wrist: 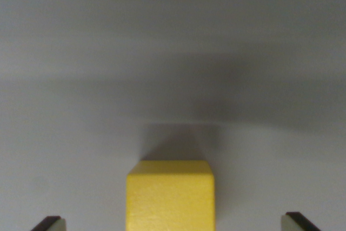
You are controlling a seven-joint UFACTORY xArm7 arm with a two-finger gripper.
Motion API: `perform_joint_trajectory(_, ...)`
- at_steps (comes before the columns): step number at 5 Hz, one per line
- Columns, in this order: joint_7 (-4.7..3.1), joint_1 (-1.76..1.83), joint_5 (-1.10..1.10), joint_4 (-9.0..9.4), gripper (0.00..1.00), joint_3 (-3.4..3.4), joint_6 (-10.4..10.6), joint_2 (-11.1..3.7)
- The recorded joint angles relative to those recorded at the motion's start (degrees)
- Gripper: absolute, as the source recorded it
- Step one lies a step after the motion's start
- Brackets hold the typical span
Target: Pick yellow cube
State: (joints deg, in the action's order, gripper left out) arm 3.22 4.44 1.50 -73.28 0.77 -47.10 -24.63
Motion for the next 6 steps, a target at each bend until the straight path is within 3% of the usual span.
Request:
perform_joint_trajectory(1, 0.06, 0.11, 0.16, 0.74, 0.00, 0.12, 2.0, -1.24)
perform_joint_trajectory(2, 0.06, 0.11, 0.16, 0.74, 0.00, 0.12, 2.0, -1.24)
perform_joint_trajectory(3, 0.11, 0.20, 0.30, 1.41, 0.00, 0.22, 3.8, -2.36)
perform_joint_trajectory(6, 0.15, 0.28, 0.43, 1.99, 0.00, 0.31, 5.4, -3.33)
